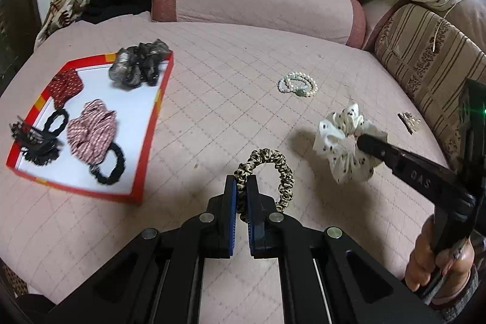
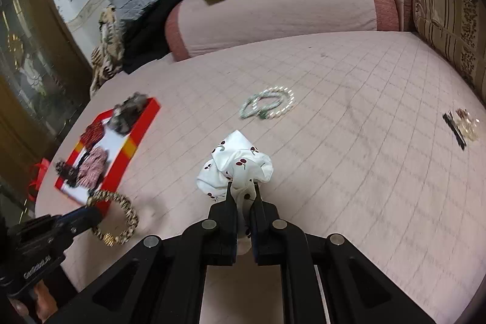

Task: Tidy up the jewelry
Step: 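Grasp the leopard beaded bracelet with left tool while right tool grasps white scrunchie, then carry the leopard bracelet to the tray with left tool while right tool carries white scrunchie there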

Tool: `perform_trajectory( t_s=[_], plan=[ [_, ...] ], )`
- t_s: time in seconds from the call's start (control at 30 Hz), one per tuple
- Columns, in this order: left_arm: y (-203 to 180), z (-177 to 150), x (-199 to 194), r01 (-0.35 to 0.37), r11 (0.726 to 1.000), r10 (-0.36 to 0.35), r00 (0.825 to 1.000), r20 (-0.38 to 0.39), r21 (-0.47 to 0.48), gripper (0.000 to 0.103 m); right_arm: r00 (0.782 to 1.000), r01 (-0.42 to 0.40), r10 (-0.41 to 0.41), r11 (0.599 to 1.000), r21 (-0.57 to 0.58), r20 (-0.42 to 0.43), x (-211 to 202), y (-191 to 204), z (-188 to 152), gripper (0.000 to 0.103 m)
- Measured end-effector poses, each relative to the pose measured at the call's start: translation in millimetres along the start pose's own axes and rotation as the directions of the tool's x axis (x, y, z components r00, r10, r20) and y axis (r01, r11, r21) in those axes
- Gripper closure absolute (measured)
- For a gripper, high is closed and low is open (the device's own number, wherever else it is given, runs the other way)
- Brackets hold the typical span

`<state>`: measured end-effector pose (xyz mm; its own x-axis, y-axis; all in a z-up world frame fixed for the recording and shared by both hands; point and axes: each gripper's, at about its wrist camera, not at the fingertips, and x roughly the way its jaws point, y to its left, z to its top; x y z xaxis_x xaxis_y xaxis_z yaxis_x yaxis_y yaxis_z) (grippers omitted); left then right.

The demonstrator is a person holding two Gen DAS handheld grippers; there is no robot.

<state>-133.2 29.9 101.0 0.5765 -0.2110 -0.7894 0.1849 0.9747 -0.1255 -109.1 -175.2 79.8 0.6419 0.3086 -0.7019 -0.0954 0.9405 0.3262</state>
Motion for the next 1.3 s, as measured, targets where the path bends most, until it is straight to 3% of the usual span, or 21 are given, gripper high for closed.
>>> perform_trajectory(
  t_s=[0.33, 0.7, 1.3],
  plan=[
    [15.9, -10.8, -28.0, -0.02, 0.999, 0.022, 0.998, 0.052, -0.029, 0.097, 0.999, 0.0, 0.0, 1.0, 0.013, -0.035, -24.3, 29.5, -35.0, 0.095],
    [30.8, -12.2, -59.9, -0.014, 0.998, 0.022, 0.993, 0.119, -0.065, 0.097, 0.998, 0.049, -0.051, 0.998, -0.04, -0.041, -35.3, 54.9, -47.3, 0.095],
    [18.2, -22.5, -70.8, -0.005, 1.0, 0.007, 0.989, 0.145, -0.021, 0.097, 0.978, 0.209, -0.207, 0.967, -0.147, 0.027, -51.4, 73.5, -57.0, 0.095]
  ],
)
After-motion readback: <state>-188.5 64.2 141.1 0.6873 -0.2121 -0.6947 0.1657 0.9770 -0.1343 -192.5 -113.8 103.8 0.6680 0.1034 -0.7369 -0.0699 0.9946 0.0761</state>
